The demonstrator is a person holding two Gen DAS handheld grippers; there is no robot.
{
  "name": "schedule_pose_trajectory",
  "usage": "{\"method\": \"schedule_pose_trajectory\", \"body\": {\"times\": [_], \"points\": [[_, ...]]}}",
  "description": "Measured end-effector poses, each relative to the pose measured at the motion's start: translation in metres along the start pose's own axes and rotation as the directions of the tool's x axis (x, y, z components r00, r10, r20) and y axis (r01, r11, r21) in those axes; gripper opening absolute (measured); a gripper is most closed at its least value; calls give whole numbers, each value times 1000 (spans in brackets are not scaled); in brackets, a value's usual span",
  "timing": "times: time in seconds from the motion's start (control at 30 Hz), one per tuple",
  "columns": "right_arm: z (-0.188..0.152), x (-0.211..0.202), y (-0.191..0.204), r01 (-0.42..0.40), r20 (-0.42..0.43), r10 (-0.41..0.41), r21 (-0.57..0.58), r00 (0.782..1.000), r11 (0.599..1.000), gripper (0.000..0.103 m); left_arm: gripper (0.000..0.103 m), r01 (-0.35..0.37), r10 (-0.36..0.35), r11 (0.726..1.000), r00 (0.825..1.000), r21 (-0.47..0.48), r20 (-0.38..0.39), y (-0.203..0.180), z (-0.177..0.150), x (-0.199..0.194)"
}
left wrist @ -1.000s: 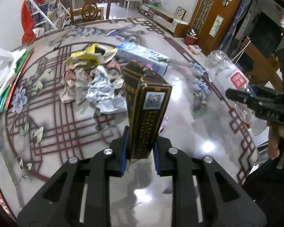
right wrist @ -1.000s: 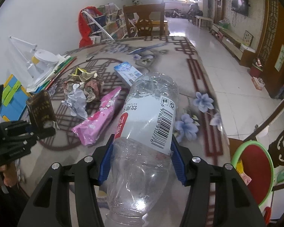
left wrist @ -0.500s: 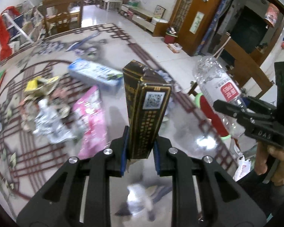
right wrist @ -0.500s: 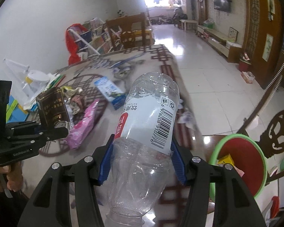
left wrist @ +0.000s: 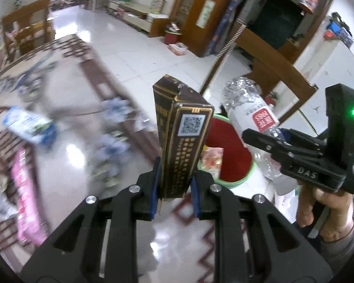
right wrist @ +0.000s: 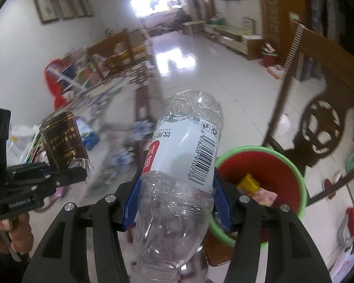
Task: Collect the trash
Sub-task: 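Carry the bottle and gold box to the red bucket and release them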
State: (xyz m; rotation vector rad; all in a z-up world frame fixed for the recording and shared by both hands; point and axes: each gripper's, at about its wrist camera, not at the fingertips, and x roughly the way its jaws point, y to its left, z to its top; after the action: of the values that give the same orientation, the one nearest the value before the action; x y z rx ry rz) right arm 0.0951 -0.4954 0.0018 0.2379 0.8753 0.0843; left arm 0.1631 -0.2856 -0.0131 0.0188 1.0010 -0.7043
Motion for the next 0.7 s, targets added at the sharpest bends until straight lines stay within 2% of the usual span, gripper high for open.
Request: {"method": "schedule_pose_trajectory", "body": {"times": [0.27, 0.5, 0.7], "points": [[13, -19, -86, 62, 28, -68, 176, 997, 982, 53, 22, 99, -97, 994, 994, 43, -55, -58, 26, 53], [20, -29, -121, 117, 40, -130, 228, 991, 967, 53, 22, 165, -157, 985, 980, 60, -123, -95, 34, 94], [12, -14, -146, 145, -19, -145, 260, 989, 955, 53, 22, 185, -177, 982, 971, 39, -158, -102, 36, 118]]}}
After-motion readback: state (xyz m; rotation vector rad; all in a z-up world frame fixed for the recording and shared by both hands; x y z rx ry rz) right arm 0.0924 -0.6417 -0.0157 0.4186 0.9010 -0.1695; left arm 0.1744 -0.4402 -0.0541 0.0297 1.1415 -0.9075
